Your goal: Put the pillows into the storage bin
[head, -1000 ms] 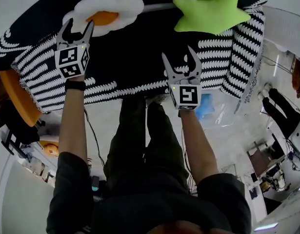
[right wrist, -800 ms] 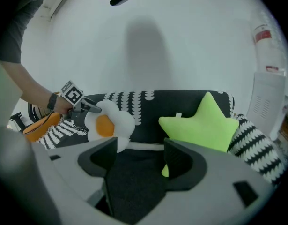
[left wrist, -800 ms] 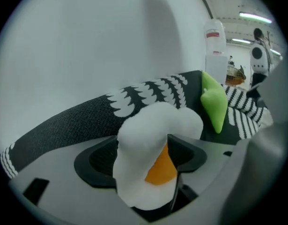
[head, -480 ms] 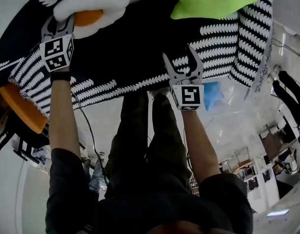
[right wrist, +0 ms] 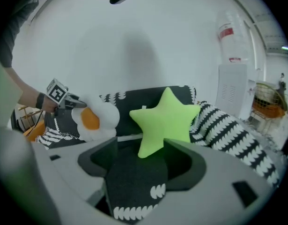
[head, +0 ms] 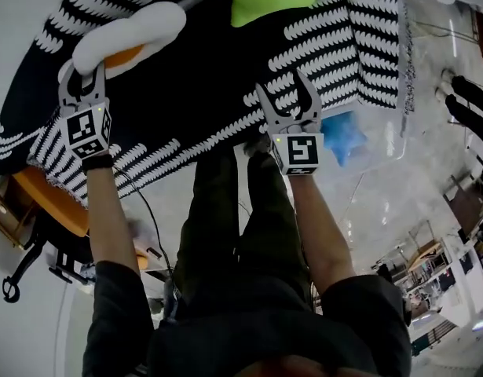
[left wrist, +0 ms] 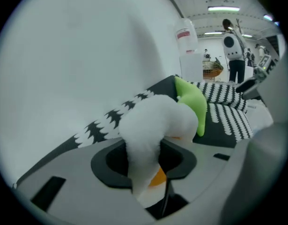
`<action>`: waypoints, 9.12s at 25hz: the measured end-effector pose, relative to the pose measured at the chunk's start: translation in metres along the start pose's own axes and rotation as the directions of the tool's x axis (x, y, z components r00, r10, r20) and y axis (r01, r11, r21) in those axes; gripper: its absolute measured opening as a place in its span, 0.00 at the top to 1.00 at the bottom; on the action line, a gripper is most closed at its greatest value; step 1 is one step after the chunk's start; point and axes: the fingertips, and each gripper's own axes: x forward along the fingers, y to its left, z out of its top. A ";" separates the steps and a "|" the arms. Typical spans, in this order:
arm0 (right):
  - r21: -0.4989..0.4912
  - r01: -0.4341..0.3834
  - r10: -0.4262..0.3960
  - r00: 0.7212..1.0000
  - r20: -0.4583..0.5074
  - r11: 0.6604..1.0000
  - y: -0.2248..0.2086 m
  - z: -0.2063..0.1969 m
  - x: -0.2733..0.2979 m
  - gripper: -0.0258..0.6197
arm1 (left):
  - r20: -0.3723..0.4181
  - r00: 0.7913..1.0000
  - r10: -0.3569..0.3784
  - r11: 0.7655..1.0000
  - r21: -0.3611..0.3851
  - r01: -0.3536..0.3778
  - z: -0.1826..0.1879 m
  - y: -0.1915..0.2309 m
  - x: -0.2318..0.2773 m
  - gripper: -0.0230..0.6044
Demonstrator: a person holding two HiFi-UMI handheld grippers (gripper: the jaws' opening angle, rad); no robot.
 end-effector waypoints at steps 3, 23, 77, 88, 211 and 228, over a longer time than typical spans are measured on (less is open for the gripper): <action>0.033 0.066 -0.067 0.997 0.043 0.997 -0.042 0.005 -0.036 0.50 | 0.044 0.997 -0.070 0.997 0.041 0.068 0.044 -0.054 -0.011 0.72; 0.347 0.629 -0.655 0.753 -0.053 0.695 -0.276 -0.203 -0.422 0.50 | 0.078 0.741 -0.667 0.696 0.420 0.582 0.213 -0.570 -0.055 0.71; 0.492 0.737 -0.745 0.624 -0.235 0.463 -0.279 -0.352 -0.529 0.50 | -0.338 0.422 -0.841 0.238 0.470 0.850 0.068 -0.826 -0.116 0.49; 0.309 0.585 -0.616 0.788 0.001 0.750 -0.337 -0.188 -0.453 0.50 | 0.030 0.782 -0.622 0.756 0.282 0.591 0.217 -0.590 -0.078 0.47; 0.500 0.803 -0.872 0.458 -0.172 0.323 -0.411 -0.406 -0.510 0.68 | -0.208 0.534 -0.819 0.460 0.317 0.829 0.036 -0.810 -0.078 0.48; 0.532 0.804 -0.806 0.488 -0.335 0.265 -0.445 -0.496 -0.484 0.58 | -0.299 0.516 -0.803 0.428 0.314 0.847 -0.002 -0.831 -0.070 0.48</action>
